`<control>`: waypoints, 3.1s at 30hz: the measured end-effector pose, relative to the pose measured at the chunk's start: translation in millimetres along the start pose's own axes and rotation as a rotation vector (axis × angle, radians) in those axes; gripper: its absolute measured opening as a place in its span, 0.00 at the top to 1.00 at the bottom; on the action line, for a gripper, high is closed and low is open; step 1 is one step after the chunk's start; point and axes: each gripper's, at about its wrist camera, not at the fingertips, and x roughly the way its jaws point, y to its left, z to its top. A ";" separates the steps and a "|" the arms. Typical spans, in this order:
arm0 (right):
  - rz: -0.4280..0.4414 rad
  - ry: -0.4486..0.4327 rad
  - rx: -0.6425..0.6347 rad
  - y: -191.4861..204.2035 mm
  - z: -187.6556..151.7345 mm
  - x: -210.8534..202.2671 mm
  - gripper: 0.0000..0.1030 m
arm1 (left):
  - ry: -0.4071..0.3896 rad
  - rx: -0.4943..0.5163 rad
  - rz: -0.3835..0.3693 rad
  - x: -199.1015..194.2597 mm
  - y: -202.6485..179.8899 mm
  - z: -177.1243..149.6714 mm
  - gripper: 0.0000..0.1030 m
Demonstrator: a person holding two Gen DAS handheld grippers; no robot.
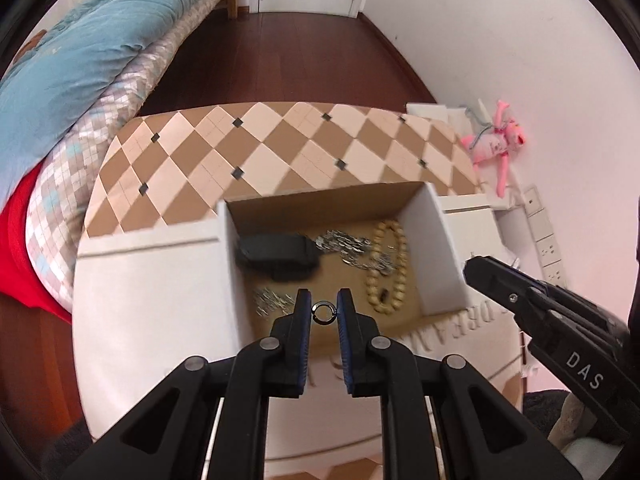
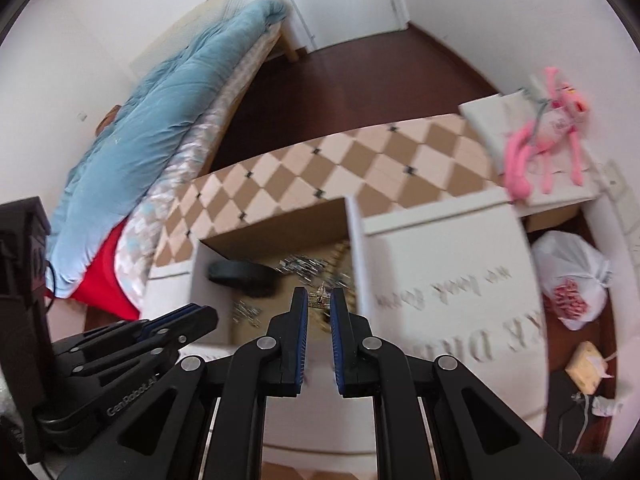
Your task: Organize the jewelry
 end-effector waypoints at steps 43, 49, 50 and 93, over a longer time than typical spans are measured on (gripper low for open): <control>-0.370 -0.021 -0.171 29.4 -21.2 -56.5 0.00 | -0.133 -0.080 0.223 -81.6 11.2 -43.2 0.00; -0.359 -0.131 -0.183 48.1 -36.5 -122.8 0.00 | -0.225 -0.068 0.246 -140.8 -4.0 -60.4 0.00; -0.357 -0.146 -0.185 51.3 -37.8 -132.0 0.00 | -0.236 -0.070 0.249 -150.1 -6.3 -63.4 0.00; -0.364 -0.276 -0.183 85.0 -41.5 -241.8 0.00 | -0.246 -0.122 0.198 -217.5 -27.8 -66.1 0.00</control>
